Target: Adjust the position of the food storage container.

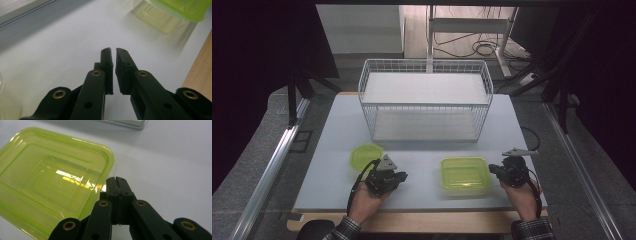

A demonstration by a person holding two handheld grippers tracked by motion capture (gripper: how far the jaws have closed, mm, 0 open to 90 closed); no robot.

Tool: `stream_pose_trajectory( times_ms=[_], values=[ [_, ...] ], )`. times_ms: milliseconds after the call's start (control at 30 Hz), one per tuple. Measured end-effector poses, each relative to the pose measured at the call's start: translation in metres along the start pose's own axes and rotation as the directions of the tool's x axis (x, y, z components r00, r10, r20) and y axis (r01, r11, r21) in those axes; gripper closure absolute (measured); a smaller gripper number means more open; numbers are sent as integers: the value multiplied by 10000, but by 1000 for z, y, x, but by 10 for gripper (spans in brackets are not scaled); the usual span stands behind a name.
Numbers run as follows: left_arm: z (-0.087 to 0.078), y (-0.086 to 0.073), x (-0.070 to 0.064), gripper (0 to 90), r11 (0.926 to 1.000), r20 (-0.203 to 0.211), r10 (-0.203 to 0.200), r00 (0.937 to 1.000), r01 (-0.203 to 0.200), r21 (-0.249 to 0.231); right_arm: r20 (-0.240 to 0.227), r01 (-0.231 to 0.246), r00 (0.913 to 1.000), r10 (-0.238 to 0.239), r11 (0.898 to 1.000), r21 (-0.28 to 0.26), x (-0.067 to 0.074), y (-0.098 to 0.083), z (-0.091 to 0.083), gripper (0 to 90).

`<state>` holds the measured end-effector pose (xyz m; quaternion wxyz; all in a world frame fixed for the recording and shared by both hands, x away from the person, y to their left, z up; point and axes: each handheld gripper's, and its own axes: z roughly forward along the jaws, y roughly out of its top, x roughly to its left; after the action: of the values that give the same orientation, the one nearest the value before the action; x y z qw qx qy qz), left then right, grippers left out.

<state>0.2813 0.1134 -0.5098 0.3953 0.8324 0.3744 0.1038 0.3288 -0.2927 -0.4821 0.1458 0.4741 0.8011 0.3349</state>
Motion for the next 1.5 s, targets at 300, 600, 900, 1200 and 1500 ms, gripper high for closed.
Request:
stream_pose_trajectory(
  times_ms=[300,600,900,1200,1500],
  values=[
    [-10,-12,1,816,9996,-203,141,9997,-136,237,-721,298,9970,-284,9994,182,26,11,19,892],
    [-26,-27,1,738,9992,-530,353,9980,-342,217,-1445,776,9867,-738,9968,204,55,22,37,891],
    [-30,-34,-5,508,9956,-921,938,9913,-931,121,-1551,809,9841,-869,9957,-451,51,18,24,828],
    [-35,-38,-8,59,9948,-1069,966,9896,-993,-202,-1616,987,9804,-1124,9910,-902,47,9,8,435],
    [-37,-45,-9,0,9931,-1068,1031,9889,-1084,-448,-2054,1001,9720,-1145,9918,-791,44,-7,13,147]
  ],
)
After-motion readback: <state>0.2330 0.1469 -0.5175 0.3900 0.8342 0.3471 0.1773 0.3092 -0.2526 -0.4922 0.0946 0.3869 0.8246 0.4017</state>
